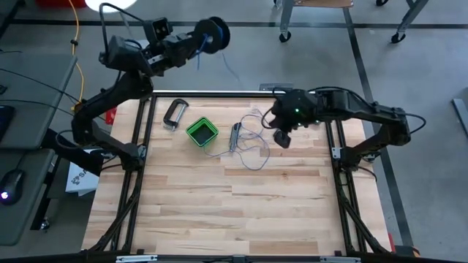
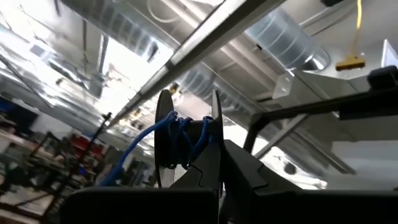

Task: Coil cords
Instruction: Coil the blue wire onto the spool

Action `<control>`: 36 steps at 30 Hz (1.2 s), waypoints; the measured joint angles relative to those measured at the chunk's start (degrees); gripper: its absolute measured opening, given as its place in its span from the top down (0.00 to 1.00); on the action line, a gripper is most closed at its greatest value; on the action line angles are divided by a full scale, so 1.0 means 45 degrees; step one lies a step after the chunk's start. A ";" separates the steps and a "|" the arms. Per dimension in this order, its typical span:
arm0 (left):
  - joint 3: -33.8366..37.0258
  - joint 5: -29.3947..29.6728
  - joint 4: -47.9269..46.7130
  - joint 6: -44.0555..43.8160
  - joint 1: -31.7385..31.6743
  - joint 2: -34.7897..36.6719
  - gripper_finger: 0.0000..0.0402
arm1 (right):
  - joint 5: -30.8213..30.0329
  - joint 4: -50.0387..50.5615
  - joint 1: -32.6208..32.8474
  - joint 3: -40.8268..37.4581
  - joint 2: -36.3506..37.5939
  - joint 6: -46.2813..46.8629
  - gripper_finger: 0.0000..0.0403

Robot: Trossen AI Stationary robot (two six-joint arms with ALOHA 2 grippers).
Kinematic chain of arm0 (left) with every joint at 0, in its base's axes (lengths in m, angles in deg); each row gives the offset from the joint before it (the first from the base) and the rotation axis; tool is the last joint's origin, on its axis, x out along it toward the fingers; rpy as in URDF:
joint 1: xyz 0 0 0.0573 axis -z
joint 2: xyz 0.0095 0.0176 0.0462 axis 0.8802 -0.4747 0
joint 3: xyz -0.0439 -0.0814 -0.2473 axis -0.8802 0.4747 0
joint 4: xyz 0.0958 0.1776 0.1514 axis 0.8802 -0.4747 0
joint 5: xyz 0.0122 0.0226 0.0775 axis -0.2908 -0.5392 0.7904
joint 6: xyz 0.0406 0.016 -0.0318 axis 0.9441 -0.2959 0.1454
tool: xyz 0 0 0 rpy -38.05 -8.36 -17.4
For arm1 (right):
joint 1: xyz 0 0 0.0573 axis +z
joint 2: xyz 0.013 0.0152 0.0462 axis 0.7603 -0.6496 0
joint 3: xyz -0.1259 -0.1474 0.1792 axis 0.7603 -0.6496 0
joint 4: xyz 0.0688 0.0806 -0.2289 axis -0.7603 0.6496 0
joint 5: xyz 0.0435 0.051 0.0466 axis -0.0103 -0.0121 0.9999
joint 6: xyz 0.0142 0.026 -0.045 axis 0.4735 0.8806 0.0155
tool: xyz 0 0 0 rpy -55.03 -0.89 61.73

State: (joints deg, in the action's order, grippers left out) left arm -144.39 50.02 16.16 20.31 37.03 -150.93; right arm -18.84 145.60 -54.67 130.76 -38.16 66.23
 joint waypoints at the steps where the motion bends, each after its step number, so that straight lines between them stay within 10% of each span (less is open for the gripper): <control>1: 0.0000 0.0023 0.0000 0.0000 -0.0116 0.0036 1.00 | -0.0021 0.0339 0.0033 0.0000 0.0000 0.0132 1.00; 30: 0.0000 0.0331 -0.0375 -0.0271 -0.2861 0.0181 1.00 | 0.0520 0.3813 0.2538 -0.0005 0.0065 0.1809 1.00; 36: 0.0000 0.0321 -0.0502 -0.0364 -0.2752 0.0181 1.00 | -0.1665 0.1861 0.2607 -0.0005 0.0092 0.1439 1.00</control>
State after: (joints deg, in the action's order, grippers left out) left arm -144.39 51.47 13.90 18.67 24.65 -150.12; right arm -26.33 153.98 -42.94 130.74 -37.75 72.70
